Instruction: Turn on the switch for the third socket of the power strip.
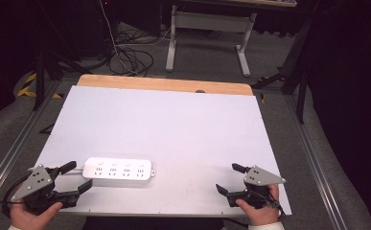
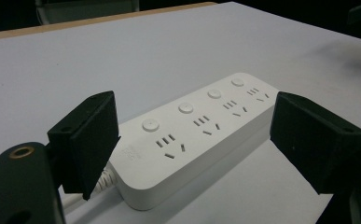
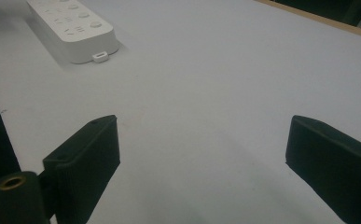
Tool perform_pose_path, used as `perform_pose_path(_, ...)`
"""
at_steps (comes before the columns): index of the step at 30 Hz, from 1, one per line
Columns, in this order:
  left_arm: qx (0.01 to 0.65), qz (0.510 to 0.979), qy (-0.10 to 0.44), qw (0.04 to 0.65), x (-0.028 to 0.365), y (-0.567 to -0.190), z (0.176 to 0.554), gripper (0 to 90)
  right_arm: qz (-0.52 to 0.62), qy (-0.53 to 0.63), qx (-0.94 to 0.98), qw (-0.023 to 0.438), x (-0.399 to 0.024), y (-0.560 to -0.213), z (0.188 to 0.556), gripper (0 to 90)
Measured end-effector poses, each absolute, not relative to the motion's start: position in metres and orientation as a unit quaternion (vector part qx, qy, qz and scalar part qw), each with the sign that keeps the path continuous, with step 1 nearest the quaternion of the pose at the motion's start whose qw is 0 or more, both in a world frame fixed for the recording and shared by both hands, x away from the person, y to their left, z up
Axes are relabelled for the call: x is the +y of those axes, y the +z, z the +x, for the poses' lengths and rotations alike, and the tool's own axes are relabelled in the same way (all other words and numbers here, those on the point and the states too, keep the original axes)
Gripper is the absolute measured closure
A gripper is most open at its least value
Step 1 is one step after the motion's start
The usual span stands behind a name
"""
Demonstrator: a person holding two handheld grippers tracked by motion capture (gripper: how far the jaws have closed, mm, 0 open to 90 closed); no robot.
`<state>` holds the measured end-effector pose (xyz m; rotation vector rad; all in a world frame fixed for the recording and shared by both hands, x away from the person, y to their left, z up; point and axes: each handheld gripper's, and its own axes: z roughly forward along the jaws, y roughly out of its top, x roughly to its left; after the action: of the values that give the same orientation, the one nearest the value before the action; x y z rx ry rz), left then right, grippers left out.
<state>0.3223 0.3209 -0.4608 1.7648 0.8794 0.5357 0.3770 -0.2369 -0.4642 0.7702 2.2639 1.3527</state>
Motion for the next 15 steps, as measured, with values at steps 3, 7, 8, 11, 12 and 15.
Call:
perform_pose_path(3,0.365,0.739,0.226,0.52,0.3212,-0.4601,0.3222,16.3,0.274,0.482,0.808,0.196,-0.2371,-0.4645,0.3766,10.4)
perform_pose_path(7,0.364,0.739,0.226,0.52,0.3213,-0.46,0.3223,16.4,0.271,0.48,0.811,0.195,-0.237,-0.4652,0.3767,10.5)
perform_pose_path(8,0.364,0.739,0.227,0.519,0.3212,-0.46,0.3223,16.4,0.27,0.48,0.812,0.194,-0.2369,-0.4656,0.3768,10.5)
perform_pose_path(11,0.362,0.739,0.232,0.518,0.3215,-0.4592,0.3225,16.3,0.27,0.479,0.812,0.195,-0.2367,-0.4656,0.3768,10.5)
perform_pose_path(12,0.362,0.739,0.232,0.518,0.3215,-0.4592,0.3225,16.3,0.269,0.48,0.812,0.196,-0.2367,-0.4656,0.3767,10.5)
perform_pose_path(15,0.361,0.741,0.23,0.517,0.3213,-0.4591,0.322,15.4,0.269,0.482,0.81,0.196,-0.2369,-0.4655,0.3764,10.5)
